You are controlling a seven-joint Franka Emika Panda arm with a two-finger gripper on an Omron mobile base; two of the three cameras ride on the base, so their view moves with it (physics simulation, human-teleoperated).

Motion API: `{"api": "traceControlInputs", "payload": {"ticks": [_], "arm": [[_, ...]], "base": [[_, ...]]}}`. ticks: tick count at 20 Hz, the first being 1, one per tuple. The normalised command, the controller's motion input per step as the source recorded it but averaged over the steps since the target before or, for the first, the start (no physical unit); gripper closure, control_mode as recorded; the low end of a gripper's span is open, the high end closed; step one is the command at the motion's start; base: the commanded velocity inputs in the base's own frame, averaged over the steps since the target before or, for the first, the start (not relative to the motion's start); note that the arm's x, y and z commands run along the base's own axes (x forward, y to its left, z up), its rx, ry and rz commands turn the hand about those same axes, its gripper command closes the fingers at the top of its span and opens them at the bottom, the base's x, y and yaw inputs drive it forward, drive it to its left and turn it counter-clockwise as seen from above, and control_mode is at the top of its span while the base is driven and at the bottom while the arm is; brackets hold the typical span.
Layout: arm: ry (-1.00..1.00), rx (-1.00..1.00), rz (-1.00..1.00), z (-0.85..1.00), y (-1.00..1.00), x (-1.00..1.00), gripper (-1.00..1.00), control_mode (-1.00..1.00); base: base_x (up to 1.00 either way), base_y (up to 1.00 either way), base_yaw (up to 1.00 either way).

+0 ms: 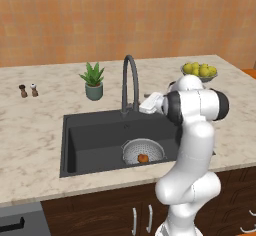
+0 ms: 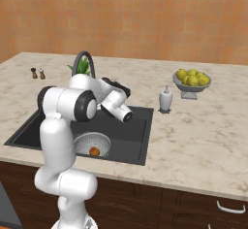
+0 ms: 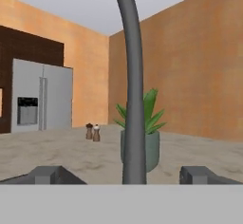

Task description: Put the colander in the sink, put the peach in the colander, and turn on the sink faucet and pour water over the colander.

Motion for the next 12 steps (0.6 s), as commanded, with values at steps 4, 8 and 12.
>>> {"api": "traceControlInputs", "payload": {"ticks": [4, 8, 12], "arm": [[0.05, 0.0, -0.02, -0.14, -0.02, 0.29, -1.0, -1.0], [0.02, 0.0, -0.03, 0.0, 0.0, 0.35, -1.0, -1.0], [0.01, 0.0, -0.04, -0.01, 0.0, 0.32, -1.0, -1.0]], "base": [[0.0, 0.0, 0.0], [0.0, 0.0, 0.0], [0.0, 0.0, 0.0]]}}
